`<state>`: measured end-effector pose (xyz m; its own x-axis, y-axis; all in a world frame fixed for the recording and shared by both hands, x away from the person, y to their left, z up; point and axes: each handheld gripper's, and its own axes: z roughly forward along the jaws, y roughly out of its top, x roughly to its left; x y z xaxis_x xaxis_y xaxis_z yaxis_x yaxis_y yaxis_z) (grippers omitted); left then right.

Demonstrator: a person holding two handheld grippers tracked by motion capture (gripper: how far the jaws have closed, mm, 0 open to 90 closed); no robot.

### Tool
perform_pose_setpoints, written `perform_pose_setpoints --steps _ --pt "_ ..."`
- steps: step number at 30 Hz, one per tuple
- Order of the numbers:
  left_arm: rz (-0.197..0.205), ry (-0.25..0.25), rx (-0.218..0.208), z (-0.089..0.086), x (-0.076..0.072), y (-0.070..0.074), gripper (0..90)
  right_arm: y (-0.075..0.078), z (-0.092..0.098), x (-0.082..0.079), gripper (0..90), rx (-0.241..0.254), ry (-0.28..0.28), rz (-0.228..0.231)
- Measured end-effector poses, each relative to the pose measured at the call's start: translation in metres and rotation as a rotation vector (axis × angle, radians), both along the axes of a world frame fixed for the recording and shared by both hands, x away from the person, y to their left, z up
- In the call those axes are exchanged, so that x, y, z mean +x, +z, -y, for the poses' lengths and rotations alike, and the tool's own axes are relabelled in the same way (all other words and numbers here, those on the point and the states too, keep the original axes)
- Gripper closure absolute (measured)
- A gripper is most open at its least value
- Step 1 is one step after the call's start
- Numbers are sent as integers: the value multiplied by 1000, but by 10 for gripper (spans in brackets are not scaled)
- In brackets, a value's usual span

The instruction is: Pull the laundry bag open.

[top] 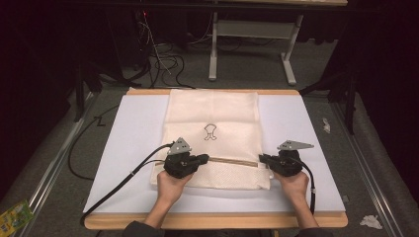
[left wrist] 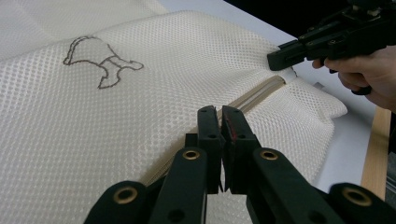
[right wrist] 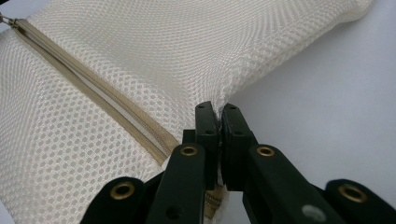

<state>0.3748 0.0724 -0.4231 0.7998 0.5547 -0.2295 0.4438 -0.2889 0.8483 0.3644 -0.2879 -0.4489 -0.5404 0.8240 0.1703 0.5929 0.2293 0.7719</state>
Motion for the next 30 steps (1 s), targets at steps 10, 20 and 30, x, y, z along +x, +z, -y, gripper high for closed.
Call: perform_pose_setpoints --steps 10,20,30 --pt "4 17 -11 -10 -1 0 871 -1 0 0 885 2 0 1" --pt "5 34 -27 -20 -2 1 872 0 2 0 885 21 -1 2" --pt "18 51 -32 -28 -4 2 872 1 4 0 884 6 -8 19"
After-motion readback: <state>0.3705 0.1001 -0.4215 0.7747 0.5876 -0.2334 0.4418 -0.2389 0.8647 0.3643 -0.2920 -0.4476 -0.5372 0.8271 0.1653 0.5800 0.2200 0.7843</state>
